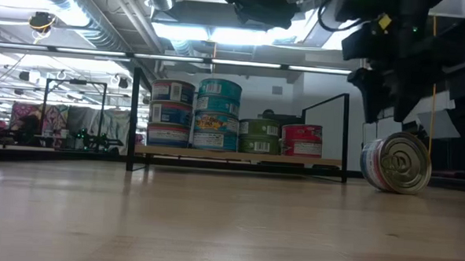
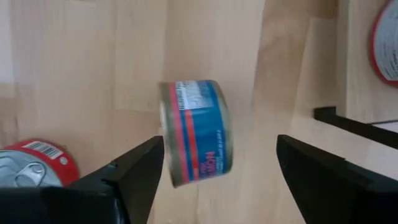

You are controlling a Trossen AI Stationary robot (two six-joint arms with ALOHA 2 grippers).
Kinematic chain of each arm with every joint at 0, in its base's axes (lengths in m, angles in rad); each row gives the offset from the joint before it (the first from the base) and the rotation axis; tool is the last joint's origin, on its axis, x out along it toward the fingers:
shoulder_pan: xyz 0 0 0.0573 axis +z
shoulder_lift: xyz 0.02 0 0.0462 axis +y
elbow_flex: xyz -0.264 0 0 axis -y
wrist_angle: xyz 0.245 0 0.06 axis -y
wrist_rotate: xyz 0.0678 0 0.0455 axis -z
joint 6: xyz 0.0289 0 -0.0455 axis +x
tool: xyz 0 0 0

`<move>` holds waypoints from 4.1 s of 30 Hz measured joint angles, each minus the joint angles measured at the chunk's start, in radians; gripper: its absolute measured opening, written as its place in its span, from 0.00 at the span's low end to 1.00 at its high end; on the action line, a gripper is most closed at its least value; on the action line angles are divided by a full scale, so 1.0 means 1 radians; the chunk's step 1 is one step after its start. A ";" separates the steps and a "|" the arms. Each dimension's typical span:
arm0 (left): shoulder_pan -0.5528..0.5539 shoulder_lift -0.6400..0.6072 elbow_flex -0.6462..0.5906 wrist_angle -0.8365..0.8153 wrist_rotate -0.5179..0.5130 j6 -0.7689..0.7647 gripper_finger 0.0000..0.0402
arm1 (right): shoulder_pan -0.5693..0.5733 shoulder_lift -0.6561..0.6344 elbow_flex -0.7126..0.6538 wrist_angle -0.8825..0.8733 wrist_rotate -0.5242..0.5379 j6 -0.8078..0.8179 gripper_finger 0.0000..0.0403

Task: Stack canned seafood by type on shelf
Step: Stack the blue and pink tuna can on top of the other blue tuna cans on the shelf, then stack the blue pink tuna can on top of the other blue tuna cans on the shelf

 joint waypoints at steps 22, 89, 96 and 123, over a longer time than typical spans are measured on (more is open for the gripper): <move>0.000 0.000 0.000 -0.014 0.000 -0.001 0.33 | -0.042 -0.003 -0.107 0.133 -0.056 -0.022 0.76; 0.000 0.000 0.000 -0.020 0.000 -0.025 0.33 | -0.041 0.219 -0.048 0.128 0.080 0.653 0.44; -0.001 -0.053 0.000 -0.087 -0.005 -0.033 0.33 | -0.041 0.220 -0.044 0.130 0.078 0.628 0.44; -0.002 -0.216 0.000 -0.284 -0.068 -0.020 0.34 | 0.254 0.221 0.376 0.255 0.394 0.087 0.45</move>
